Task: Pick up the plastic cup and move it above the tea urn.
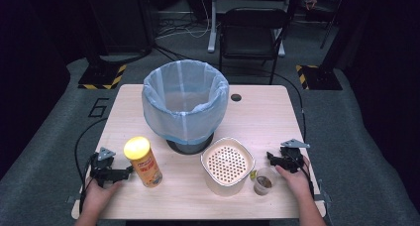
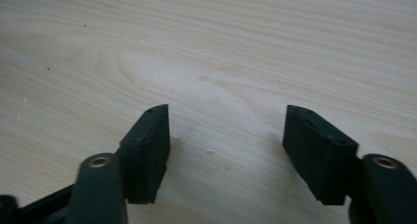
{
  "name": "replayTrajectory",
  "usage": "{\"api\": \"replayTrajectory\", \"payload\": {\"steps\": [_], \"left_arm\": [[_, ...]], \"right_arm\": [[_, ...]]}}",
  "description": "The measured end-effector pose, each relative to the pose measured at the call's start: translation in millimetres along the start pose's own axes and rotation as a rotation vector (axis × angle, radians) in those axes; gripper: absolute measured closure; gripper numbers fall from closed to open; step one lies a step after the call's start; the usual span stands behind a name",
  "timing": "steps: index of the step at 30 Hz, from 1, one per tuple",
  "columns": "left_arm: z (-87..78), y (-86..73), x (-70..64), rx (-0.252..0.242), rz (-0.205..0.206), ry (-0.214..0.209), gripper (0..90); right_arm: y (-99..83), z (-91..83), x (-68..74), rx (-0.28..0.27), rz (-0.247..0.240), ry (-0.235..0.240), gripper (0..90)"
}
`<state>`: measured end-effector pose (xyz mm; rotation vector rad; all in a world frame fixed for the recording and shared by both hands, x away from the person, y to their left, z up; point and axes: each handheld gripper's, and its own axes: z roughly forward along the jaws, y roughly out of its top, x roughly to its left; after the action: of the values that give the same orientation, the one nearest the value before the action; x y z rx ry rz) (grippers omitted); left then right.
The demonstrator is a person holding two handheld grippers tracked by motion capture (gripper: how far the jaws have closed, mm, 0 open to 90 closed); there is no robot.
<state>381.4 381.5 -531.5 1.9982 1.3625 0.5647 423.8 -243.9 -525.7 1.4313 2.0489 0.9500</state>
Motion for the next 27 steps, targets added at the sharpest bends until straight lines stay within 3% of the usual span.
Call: {"api": "replayTrajectory", "payload": {"steps": [2, 3, 6, 11, 12, 27], "left_arm": [[0.0, 0.1, 0.2, 0.0, 0.002, 0.001, 0.1], [0.0, 0.0, 0.2, 0.0, 0.002, 0.001, 0.1], [0.0, 0.0, 0.2, 0.0, 0.002, 0.001, 0.1], [0.1, 0.2, 0.0, -0.001, 0.0, -0.001, 0.1], [1.0, -0.1, -0.3, -0.012, -0.002, 0.003, 0.1], [1.5, -0.1, -0.2, -0.013, -0.002, 0.0, 0.1]], "right_arm": [[1.1, -2.2, 1.6, 0.01, 0.001, -0.003, 40.2], [1.5, -2.2, 0.3, 0.002, -0.028, -0.006, 40.4], [3.9, -8.0, 1.1, 0.013, -0.049, -0.013, 39.6], [10.5, -23.2, 2.0, -0.006, -0.036, 0.015, 45.8], [12.6, -29.4, 1.6, -0.025, -0.029, 0.037, 45.7], [21.9, -63.0, 1.2, -0.028, -0.019, 0.079, 42.4]]}}
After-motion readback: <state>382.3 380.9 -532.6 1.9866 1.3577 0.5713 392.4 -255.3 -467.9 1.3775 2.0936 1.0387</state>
